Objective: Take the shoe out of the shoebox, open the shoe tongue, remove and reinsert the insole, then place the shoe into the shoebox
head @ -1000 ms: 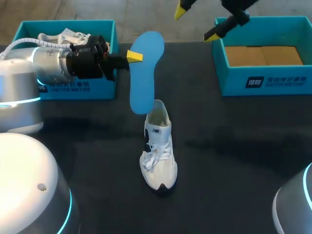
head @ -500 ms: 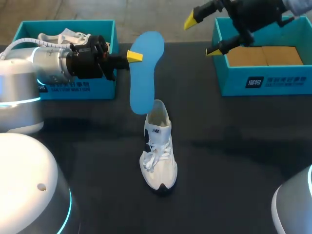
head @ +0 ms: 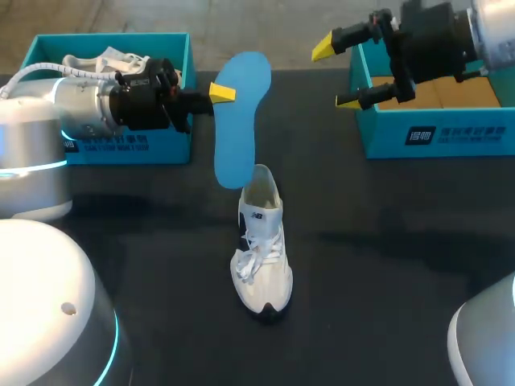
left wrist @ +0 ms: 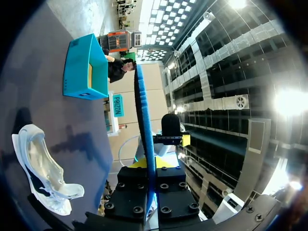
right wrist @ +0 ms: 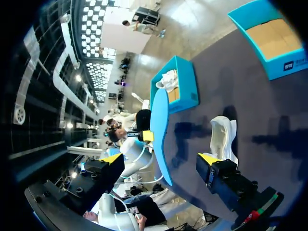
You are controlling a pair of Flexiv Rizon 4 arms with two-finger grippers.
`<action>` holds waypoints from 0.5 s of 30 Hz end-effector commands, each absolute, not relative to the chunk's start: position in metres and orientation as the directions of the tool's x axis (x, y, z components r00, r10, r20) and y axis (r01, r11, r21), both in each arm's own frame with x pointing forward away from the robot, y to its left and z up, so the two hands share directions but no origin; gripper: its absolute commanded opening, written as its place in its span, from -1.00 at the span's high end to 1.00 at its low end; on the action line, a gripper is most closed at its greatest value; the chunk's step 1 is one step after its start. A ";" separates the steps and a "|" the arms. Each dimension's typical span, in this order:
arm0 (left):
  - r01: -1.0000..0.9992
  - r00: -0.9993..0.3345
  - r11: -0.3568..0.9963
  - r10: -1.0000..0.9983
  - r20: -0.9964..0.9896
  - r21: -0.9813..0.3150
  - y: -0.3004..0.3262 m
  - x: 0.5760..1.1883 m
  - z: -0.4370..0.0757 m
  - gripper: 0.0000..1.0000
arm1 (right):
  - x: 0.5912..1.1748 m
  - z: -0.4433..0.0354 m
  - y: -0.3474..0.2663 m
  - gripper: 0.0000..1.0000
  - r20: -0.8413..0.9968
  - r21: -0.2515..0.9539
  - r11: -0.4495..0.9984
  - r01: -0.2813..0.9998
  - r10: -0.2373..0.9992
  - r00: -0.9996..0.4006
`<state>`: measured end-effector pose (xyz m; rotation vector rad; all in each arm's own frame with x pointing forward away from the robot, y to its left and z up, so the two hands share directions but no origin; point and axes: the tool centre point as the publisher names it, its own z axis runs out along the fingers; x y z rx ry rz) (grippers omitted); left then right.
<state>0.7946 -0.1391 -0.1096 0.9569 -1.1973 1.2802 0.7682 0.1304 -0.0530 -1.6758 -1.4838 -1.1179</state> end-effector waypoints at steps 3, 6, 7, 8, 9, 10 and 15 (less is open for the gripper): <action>-0.990 -0.089 0.094 0.175 0.980 -0.107 -0.139 0.794 -0.109 1.00 | 0.762 -0.063 0.125 -1.00 0.967 0.114 -0.171 0.979 0.244 -0.070; -0.990 -0.089 0.094 0.175 0.980 -0.107 -0.139 0.794 -0.109 1.00 | 0.761 -0.066 0.126 -1.00 0.973 0.121 -0.159 0.980 0.214 -0.085; -0.990 -0.089 0.094 0.175 0.980 -0.107 -0.139 0.794 -0.109 1.00 | 0.761 -0.067 0.126 -1.00 0.974 0.123 -0.158 0.980 0.208 -0.089; -0.990 -0.089 0.094 0.175 0.980 -0.107 -0.139 0.794 -0.109 1.00 | 0.761 -0.069 0.126 -1.00 0.973 0.128 -0.151 0.980 0.208 -0.096; -0.990 -0.089 0.094 0.175 0.980 -0.107 -0.139 0.794 -0.109 1.00 | 0.761 -0.070 0.127 -1.00 0.975 0.128 -0.145 0.981 0.202 -0.097; -0.990 -0.089 0.094 0.175 0.980 -0.107 -0.139 0.794 -0.109 1.00 | 0.761 -0.072 0.127 -1.00 0.976 0.126 -0.144 0.982 0.196 -0.097; -0.990 -0.089 0.094 0.175 0.980 -0.107 -0.139 0.794 -0.109 1.00 | 0.763 -0.079 0.127 -1.00 0.976 0.113 -0.140 0.984 0.203 -0.083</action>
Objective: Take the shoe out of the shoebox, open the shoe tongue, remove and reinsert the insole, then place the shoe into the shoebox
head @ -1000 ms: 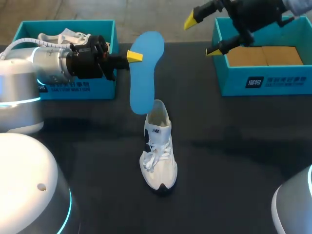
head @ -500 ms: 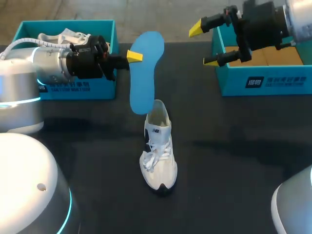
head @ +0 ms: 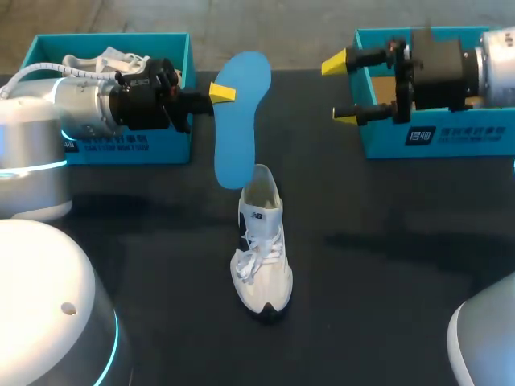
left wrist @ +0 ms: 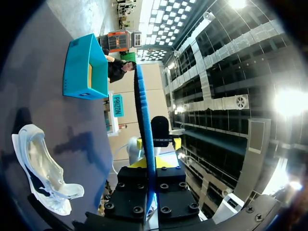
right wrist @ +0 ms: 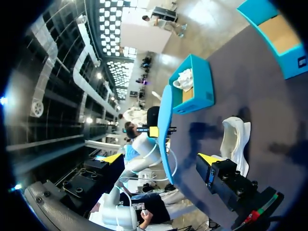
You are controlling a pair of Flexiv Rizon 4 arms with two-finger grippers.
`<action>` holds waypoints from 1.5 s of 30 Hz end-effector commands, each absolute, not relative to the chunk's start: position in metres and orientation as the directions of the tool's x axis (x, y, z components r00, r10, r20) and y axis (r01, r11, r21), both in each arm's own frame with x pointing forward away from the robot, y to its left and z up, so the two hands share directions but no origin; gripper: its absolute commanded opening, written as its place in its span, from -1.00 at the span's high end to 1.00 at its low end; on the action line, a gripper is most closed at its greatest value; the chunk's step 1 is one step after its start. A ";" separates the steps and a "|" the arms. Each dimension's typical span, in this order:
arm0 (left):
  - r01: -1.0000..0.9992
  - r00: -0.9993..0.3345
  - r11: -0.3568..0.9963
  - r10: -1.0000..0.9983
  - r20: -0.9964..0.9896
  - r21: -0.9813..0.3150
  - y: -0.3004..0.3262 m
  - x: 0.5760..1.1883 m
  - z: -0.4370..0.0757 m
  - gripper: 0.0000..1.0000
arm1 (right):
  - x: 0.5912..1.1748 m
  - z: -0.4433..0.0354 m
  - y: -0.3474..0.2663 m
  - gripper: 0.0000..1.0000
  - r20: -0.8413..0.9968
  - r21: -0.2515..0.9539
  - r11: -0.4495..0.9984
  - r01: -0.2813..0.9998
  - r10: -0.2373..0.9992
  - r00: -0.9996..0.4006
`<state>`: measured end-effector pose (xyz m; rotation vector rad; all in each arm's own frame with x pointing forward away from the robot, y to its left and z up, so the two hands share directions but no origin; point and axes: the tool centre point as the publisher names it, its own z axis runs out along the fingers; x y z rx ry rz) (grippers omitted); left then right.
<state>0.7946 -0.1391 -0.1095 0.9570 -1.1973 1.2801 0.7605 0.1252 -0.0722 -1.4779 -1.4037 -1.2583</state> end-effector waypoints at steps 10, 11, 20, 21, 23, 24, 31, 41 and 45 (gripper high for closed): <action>-0.990 -0.089 0.094 0.175 0.980 -0.107 -0.139 0.794 -0.109 1.00 | 0.765 -0.085 0.124 -1.00 0.977 0.108 -0.146 0.983 0.199 -0.078; -0.990 -0.089 0.094 0.175 0.980 -0.107 -0.139 0.794 -0.109 1.00 | 0.766 -0.087 0.124 -1.00 0.977 0.107 -0.147 0.983 0.199 -0.077; -0.990 -0.089 0.094 0.175 0.980 -0.107 -0.139 0.794 -0.109 1.00 | 0.766 -0.093 0.126 -1.00 0.975 0.090 -0.154 0.984 0.214 -0.056; -0.990 -0.089 0.094 0.175 0.980 -0.107 -0.139 0.794 -0.109 1.00 | 0.766 -0.093 0.126 -1.00 0.975 0.090 -0.154 0.984 0.214 -0.056; -0.990 -0.089 0.094 0.175 0.980 -0.107 -0.139 0.794 -0.109 1.00 | 0.766 -0.093 0.126 -1.00 0.975 0.090 -0.154 0.984 0.214 -0.056; -0.990 -0.089 0.094 0.175 0.980 -0.107 -0.139 0.794 -0.109 1.00 | 0.766 -0.093 0.126 -1.00 0.975 0.090 -0.154 0.984 0.214 -0.056; -0.942 -0.313 0.090 0.114 0.943 -0.324 -0.139 0.791 -0.109 1.00 | 0.766 -0.093 0.126 -1.00 0.975 0.090 -0.154 0.984 0.214 -0.056; -0.623 -0.783 0.014 -0.017 0.622 -0.782 -0.143 0.793 -0.112 1.00 | 0.766 -0.093 0.126 -1.00 0.975 0.090 -0.154 0.984 0.214 -0.056; -0.498 -0.867 0.036 -0.034 0.497 -0.866 -0.144 0.794 -0.112 1.00 | 0.766 -0.093 0.126 -1.00 0.975 0.090 -0.154 0.984 0.214 -0.056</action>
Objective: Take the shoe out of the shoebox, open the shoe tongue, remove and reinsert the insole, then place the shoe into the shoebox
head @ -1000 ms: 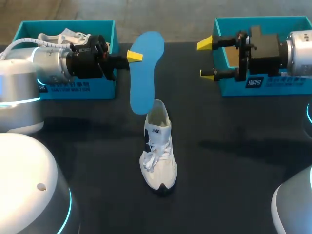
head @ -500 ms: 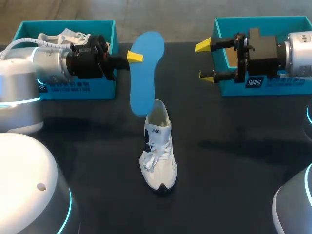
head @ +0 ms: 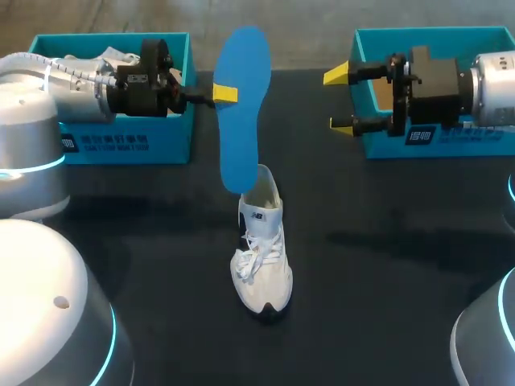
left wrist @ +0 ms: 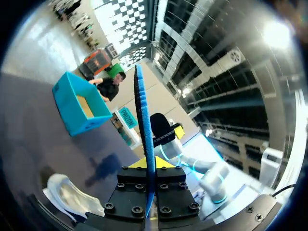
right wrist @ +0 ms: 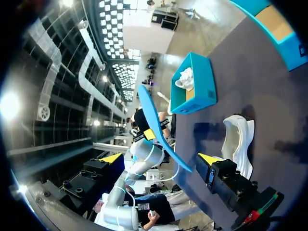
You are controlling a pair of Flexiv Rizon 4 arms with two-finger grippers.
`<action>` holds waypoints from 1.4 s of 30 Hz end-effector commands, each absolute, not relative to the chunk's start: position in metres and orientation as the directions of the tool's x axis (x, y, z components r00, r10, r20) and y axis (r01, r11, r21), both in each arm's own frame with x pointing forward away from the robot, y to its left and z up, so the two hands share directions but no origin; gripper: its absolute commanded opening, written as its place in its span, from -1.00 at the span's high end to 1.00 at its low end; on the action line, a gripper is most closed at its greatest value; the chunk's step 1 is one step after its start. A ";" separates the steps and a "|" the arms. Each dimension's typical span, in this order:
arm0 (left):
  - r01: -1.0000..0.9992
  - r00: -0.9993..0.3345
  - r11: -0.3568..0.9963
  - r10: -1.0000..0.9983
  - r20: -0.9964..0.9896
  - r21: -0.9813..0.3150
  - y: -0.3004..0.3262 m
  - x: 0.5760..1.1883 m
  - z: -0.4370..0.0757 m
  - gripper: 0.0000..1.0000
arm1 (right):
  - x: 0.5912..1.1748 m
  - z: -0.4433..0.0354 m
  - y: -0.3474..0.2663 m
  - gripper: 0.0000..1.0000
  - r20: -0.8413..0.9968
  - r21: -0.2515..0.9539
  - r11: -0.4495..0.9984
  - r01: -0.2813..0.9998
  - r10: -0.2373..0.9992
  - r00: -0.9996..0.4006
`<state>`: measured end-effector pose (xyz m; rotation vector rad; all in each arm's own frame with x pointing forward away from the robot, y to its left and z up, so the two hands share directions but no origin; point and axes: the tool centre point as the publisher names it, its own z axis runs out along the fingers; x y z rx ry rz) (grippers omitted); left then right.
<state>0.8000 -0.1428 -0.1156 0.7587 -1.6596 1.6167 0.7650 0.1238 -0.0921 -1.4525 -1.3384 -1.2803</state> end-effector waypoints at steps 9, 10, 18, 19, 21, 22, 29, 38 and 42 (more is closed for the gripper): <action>-0.298 -0.953 0.054 -0.081 0.293 -0.953 -0.143 0.799 -0.109 1.00 | 0.766 -0.093 0.126 -1.00 0.975 0.090 -0.154 0.984 0.214 -0.056; -0.298 -0.953 0.054 -0.081 0.293 -0.953 -0.143 0.799 -0.109 1.00 | 0.766 -0.093 0.126 -1.00 0.975 0.090 -0.154 0.984 0.214 -0.056; -0.298 -0.953 0.054 -0.081 0.293 -0.953 -0.143 0.799 -0.109 1.00 | 0.766 -0.093 0.126 -1.00 0.975 0.090 -0.154 0.984 0.214 -0.056; -0.298 -0.953 0.054 -0.081 0.293 -0.953 -0.143 0.799 -0.109 1.00 | 0.766 -0.093 0.126 -1.00 0.975 0.090 -0.154 0.984 0.214 -0.056; -0.313 -0.949 -0.001 -0.049 0.313 -0.950 -0.142 0.802 -0.108 1.00 | 0.766 -0.093 0.126 -1.00 0.975 0.090 -0.154 0.984 0.214 -0.056; -0.219 -0.975 0.007 -0.033 0.219 -0.976 -0.141 0.803 -0.109 1.00 | 0.766 -0.093 0.126 -1.00 0.975 0.090 -0.154 0.984 0.214 -0.056; -0.048 -0.998 -0.051 0.051 0.046 -0.998 -0.143 0.806 -0.103 1.00 | 0.766 -0.093 0.126 -1.00 0.975 0.090 -0.154 0.984 0.214 -0.056; 0.313 -0.945 -0.074 0.072 -0.318 -0.947 -0.151 0.800 -0.102 1.00 | 0.766 -0.093 0.126 -1.00 0.975 0.090 -0.154 0.984 0.214 -0.056; 0.440 -0.894 -0.115 0.043 -0.447 -0.891 -0.153 0.799 -0.103 1.00 | 0.766 -0.093 0.126 -1.00 0.975 0.090 -0.154 0.984 0.214 -0.056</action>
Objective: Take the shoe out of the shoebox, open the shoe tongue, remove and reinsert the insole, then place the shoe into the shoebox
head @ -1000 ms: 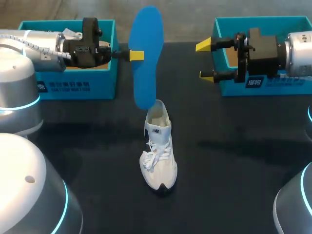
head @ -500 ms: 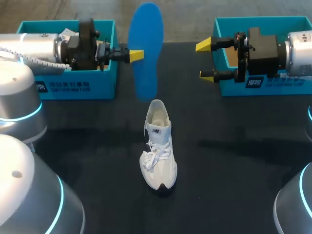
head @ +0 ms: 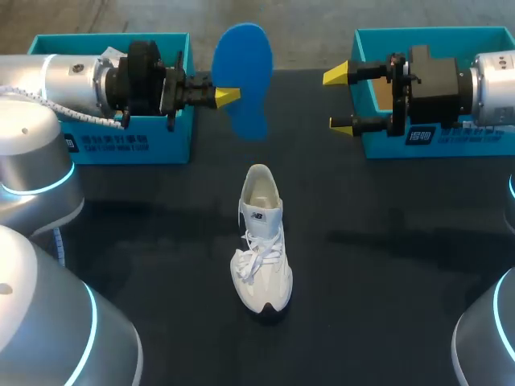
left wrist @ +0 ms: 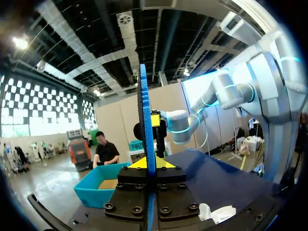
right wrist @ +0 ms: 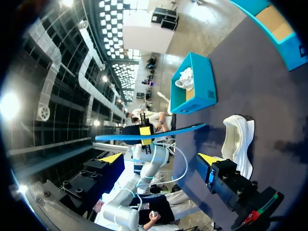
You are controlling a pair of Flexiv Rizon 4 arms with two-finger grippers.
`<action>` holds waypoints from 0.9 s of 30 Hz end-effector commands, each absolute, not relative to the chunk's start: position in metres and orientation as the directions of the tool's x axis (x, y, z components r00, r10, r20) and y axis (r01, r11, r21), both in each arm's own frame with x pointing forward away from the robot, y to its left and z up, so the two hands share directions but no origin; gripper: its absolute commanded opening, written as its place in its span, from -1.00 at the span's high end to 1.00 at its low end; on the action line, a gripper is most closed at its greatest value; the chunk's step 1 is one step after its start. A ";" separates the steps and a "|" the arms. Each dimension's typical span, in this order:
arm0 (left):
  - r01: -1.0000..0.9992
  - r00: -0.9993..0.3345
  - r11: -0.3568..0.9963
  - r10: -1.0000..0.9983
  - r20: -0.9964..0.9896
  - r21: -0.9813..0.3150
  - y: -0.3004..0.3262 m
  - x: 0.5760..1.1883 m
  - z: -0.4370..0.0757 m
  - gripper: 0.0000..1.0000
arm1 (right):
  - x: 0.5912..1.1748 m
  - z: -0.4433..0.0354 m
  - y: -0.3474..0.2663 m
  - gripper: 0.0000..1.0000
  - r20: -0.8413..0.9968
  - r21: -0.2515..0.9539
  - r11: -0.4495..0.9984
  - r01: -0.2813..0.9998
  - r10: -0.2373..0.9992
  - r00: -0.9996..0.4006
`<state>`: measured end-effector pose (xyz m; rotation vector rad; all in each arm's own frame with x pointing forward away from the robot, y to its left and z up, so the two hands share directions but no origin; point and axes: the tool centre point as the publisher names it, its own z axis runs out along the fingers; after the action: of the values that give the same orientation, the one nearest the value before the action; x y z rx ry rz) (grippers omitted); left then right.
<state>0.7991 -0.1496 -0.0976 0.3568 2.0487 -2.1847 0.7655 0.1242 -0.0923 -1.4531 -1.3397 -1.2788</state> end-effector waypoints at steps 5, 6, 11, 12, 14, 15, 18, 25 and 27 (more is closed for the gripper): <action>0.630 -0.770 -0.106 0.036 -0.637 -0.769 -0.153 0.800 -0.111 1.00 | 0.766 -0.093 0.126 -1.00 0.975 0.090 -0.154 0.984 0.214 -0.056; 0.681 -0.727 -0.096 0.031 -0.686 -0.726 -0.154 0.801 -0.111 1.00 | 0.766 -0.093 0.126 -1.00 0.975 0.090 -0.154 0.984 0.214 -0.056; 0.844 -0.527 -0.098 0.030 -0.849 -0.527 -0.154 0.801 -0.114 1.00 | 0.766 -0.093 0.126 -1.00 0.975 0.090 -0.154 0.984 0.214 -0.056; 0.877 -0.467 -0.096 0.065 -0.882 -0.471 -0.154 0.801 -0.116 1.00 | 0.766 -0.093 0.126 -1.00 0.975 0.090 -0.154 0.984 0.214 -0.056; 0.924 -0.369 -0.094 0.040 -0.929 -0.371 -0.154 0.802 -0.116 1.00 | 0.766 -0.093 0.126 -1.00 0.975 0.090 -0.154 0.984 0.214 -0.056; 0.934 -0.340 -0.093 0.058 -0.939 -0.344 -0.153 0.802 -0.117 1.00 | 0.766 -0.093 0.126 -1.00 0.975 0.090 -0.154 0.984 0.214 -0.056; 0.982 -0.160 -0.093 0.075 -0.984 -0.167 -0.153 0.803 -0.119 1.00 | 0.766 -0.093 0.126 -1.00 0.975 0.090 -0.154 0.984 0.214 -0.056; 0.994 0.089 -0.077 0.088 -0.992 0.083 -0.153 0.804 -0.126 1.00 | 0.766 -0.093 0.126 -1.00 0.975 0.090 -0.154 0.984 0.214 -0.056; 0.988 0.142 -0.077 0.075 -0.987 0.136 -0.153 0.804 -0.125 1.00 | 0.766 -0.093 0.126 -1.00 0.975 0.090 -0.154 0.984 0.214 -0.056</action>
<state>0.8030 -0.1528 -0.1253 1.1067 1.4800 -1.5405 0.7656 0.1238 -0.0924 -1.4508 -1.3393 -1.2801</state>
